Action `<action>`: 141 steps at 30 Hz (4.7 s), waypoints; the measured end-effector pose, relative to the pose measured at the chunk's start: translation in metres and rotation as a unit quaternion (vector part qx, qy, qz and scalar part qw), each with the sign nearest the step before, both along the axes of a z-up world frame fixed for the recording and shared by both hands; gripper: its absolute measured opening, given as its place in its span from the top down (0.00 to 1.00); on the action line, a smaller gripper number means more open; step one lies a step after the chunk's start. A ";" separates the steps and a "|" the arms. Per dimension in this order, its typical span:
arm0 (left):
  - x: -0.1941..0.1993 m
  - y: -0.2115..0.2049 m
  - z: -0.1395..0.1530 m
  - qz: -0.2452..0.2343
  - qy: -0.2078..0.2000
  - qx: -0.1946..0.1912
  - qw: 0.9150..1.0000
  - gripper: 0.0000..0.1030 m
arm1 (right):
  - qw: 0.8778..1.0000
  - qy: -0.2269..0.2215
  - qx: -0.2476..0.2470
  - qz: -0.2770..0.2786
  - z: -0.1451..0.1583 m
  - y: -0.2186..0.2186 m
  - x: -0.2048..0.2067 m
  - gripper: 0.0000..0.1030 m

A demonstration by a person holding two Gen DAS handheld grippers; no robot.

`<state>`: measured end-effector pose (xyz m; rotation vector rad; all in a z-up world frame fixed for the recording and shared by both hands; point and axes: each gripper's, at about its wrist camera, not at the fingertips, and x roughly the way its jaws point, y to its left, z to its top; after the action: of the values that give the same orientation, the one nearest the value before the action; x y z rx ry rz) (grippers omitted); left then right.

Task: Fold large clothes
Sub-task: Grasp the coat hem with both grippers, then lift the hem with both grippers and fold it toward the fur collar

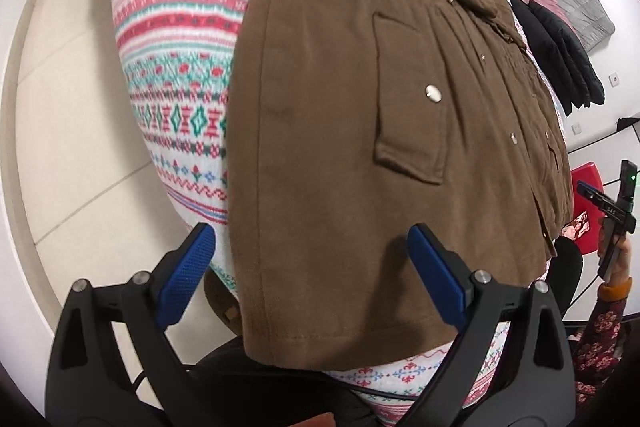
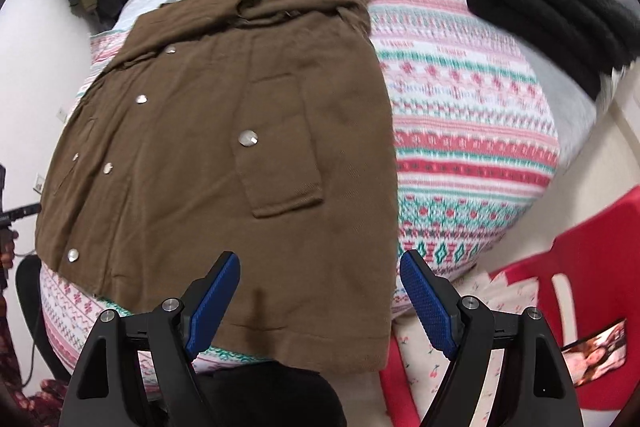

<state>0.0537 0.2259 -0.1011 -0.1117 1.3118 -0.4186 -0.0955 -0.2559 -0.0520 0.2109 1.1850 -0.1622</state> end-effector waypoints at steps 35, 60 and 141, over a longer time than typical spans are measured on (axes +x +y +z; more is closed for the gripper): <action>-0.027 -0.011 0.041 0.019 -0.065 -0.040 0.997 0.80 | 1.000 -0.021 -0.014 0.017 -0.012 0.026 0.014 0.89; 0.137 -0.060 0.186 0.080 -0.281 -0.107 0.950 0.84 | 0.970 -0.235 -0.042 -0.035 0.116 0.002 0.165 0.90; 0.090 -0.020 0.069 0.018 -0.068 -0.158 0.985 0.81 | 0.966 -0.112 0.227 -0.049 0.040 -0.060 0.127 0.75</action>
<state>0.1439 0.2064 -0.0320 -0.3659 1.1007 -0.5907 0.0318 -0.3158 -0.0120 0.6755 0.9729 0.0501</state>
